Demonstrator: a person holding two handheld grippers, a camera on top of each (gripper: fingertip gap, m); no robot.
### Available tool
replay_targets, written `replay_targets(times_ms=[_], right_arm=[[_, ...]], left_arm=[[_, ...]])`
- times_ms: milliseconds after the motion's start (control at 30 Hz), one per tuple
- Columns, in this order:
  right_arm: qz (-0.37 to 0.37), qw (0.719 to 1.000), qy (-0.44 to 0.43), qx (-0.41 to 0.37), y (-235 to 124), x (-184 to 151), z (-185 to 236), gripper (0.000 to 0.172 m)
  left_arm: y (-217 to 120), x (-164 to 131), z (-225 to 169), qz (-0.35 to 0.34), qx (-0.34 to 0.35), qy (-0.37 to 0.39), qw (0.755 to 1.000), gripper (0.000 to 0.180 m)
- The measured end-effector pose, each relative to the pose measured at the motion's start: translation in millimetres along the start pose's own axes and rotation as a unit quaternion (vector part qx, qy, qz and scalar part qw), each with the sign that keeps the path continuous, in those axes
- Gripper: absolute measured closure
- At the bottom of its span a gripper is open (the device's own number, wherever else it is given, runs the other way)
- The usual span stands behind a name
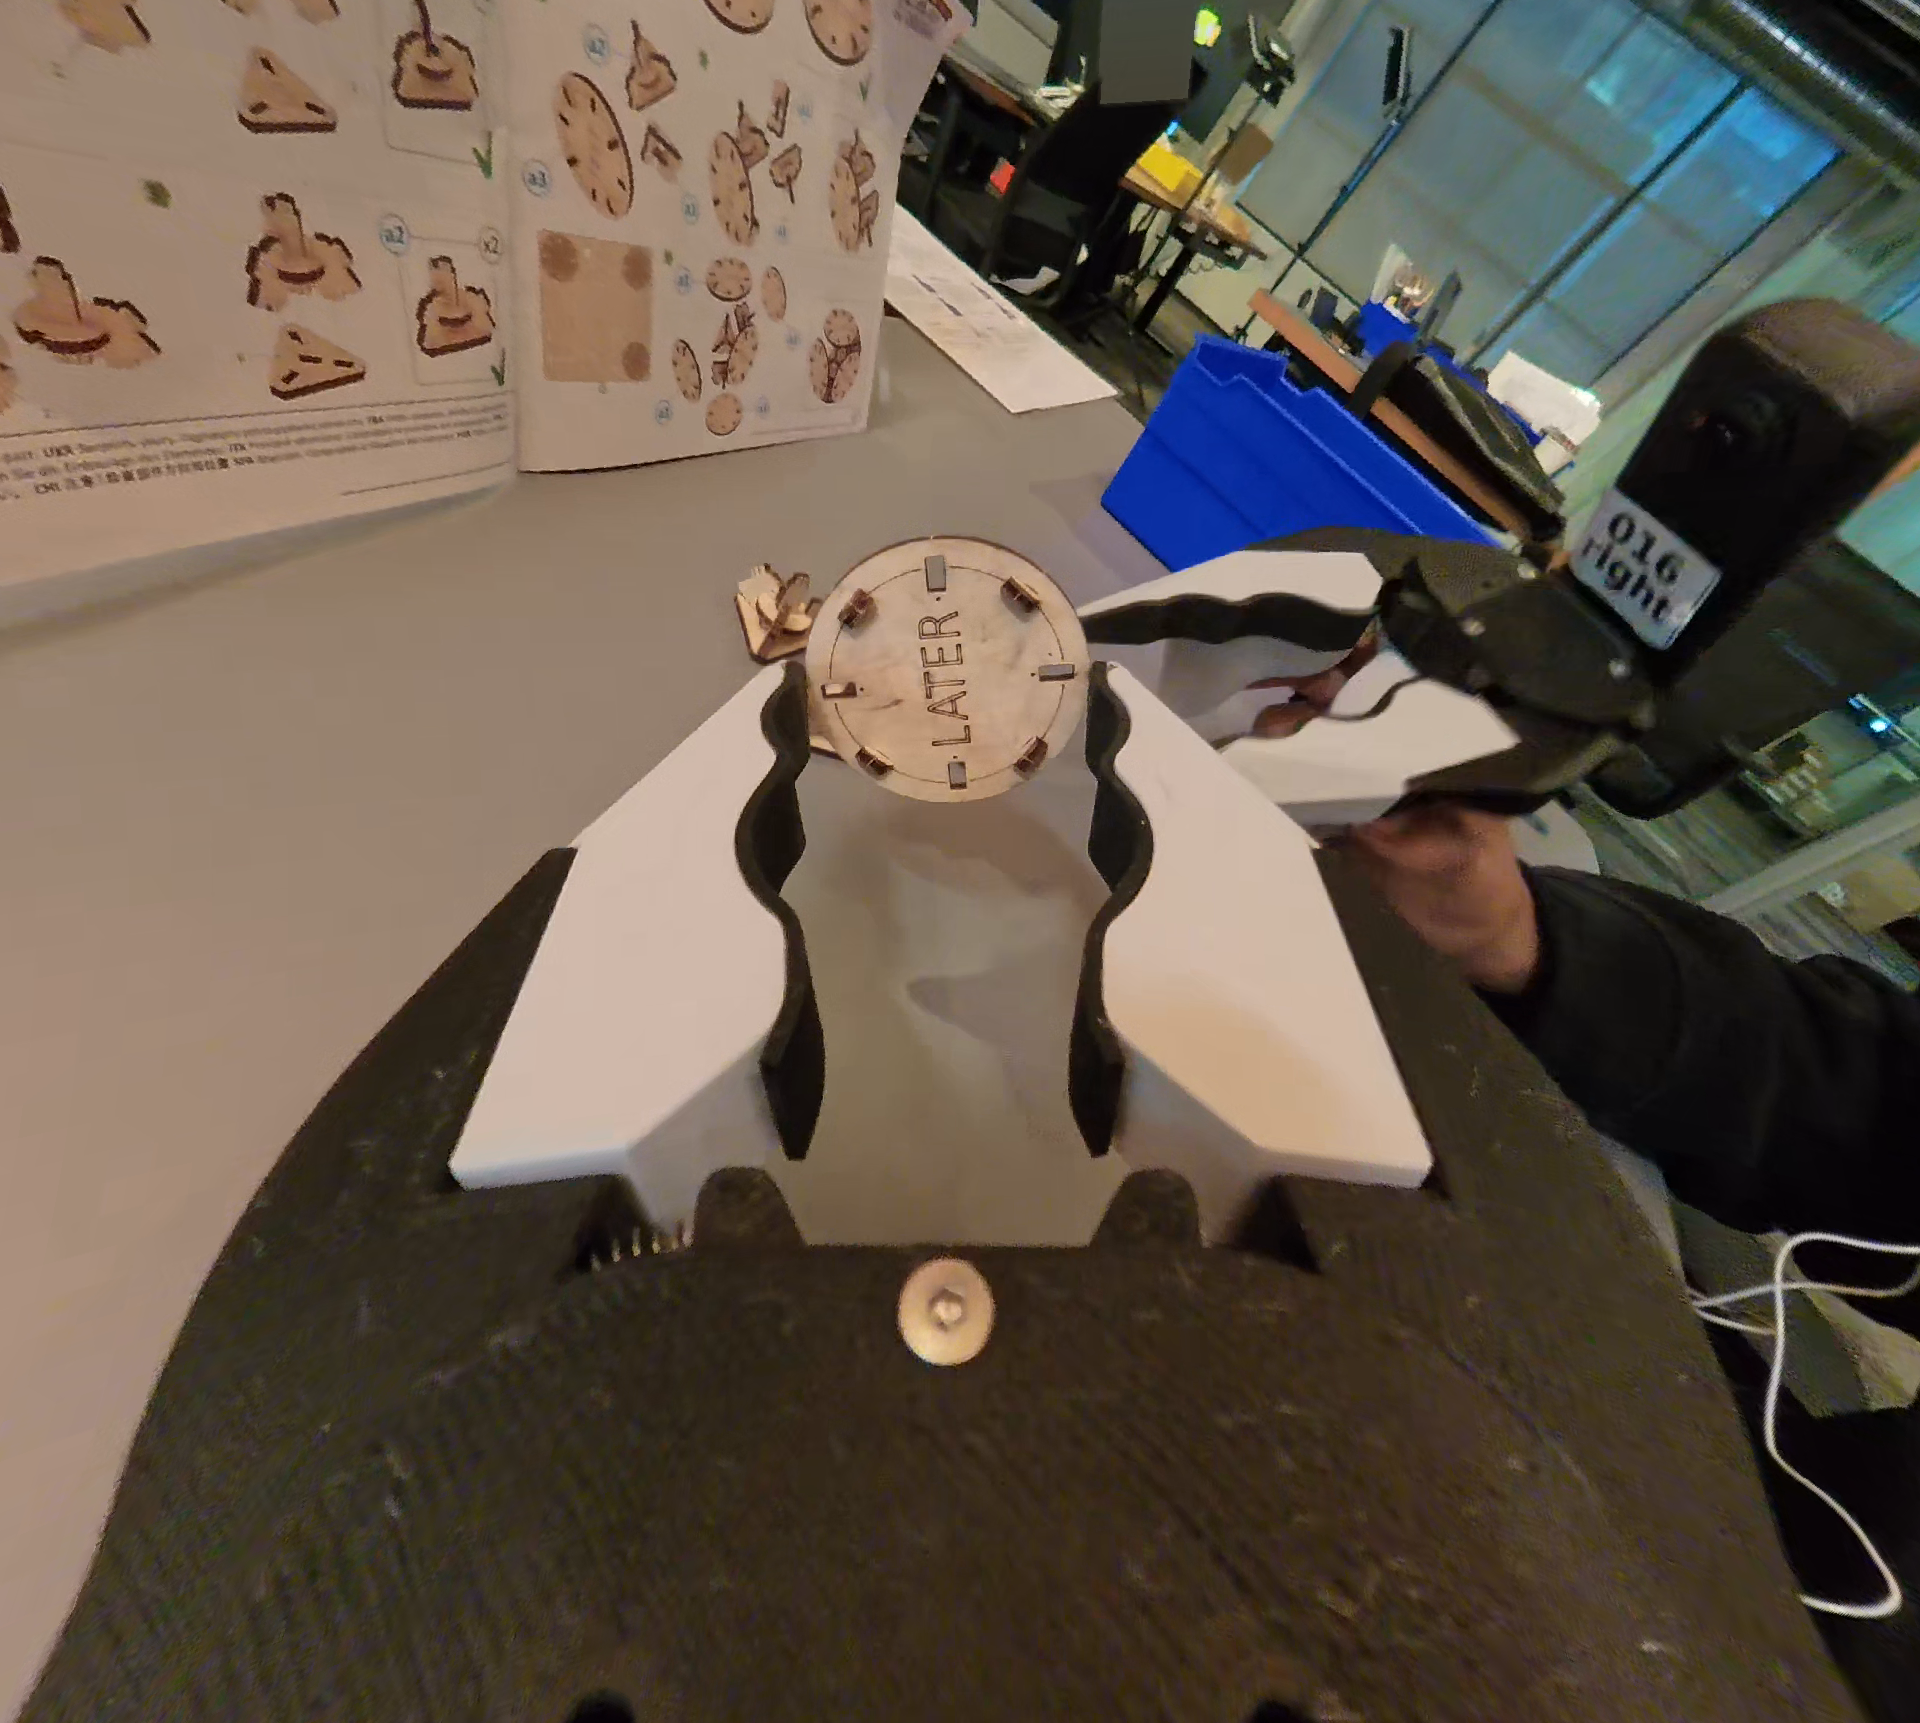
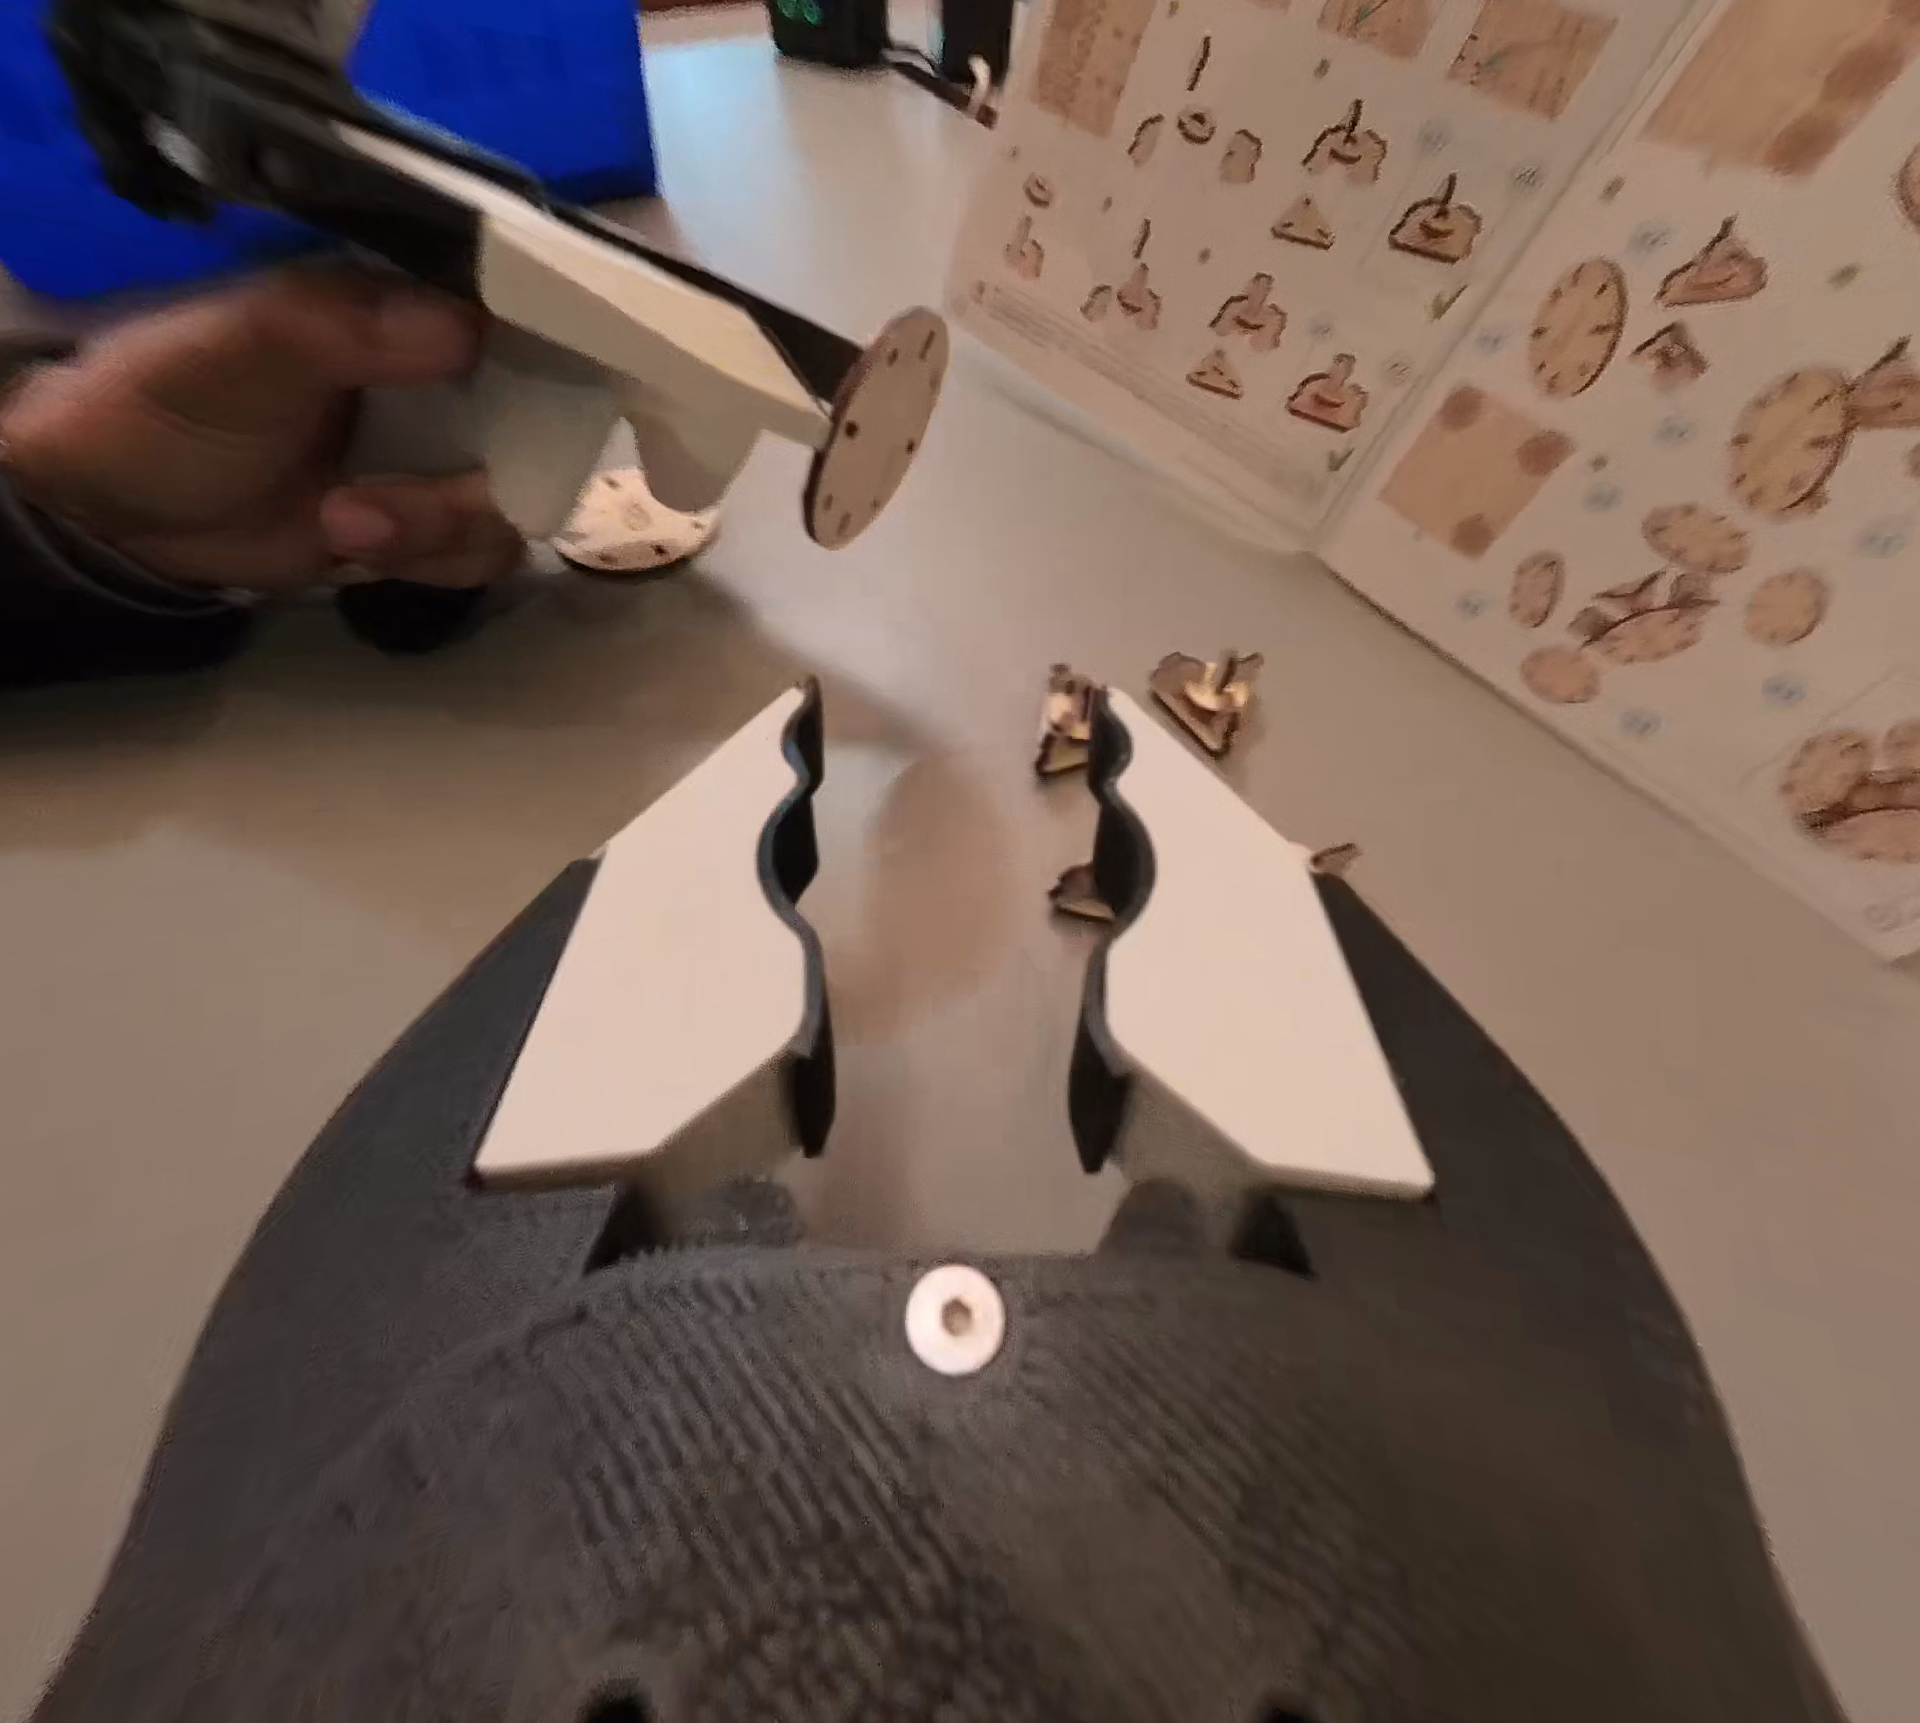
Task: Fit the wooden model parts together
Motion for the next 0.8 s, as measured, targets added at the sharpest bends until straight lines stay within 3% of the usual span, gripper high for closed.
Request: replay_targets(times_ms=[100,233,433,800], right_arm=[[0.017,0.993,-0.070,-0.089,12.3,-5.4,-10.5,0.129],[-0.027,0.996,-0.032,-0.073,25.8,12.9,-11.1,0.136],[0.051,0.997,-0.004,-0.051,33.9,-8.2,-18.4,0.127],[0.148,0.987,-0.024,-0.049,50.6,-29.2,-15.7,0.145]], left_arm=[[-0.6,1.7,-1.6,-0.005,-0.004,-0.003,1.000,0.127],[0.6,0.6,-2.7,-0.001,0.000,0.010,1.000,0.126],[-0.7,2.2,-0.9,-0.005,0.010,0.022,1.000,0.126],[5.5,-7.1,-6.0,0.024,0.023,0.075,0.997,0.127]])
Point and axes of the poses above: each gripper's, where its closed fingertips meet, y out along the fingers, x out of its top, z = x × y across the jaws, the point moved 4 cm from there along -y, back along the fingers, and after that the axes turned 4 degrees about -z, right-handed, at the moved point
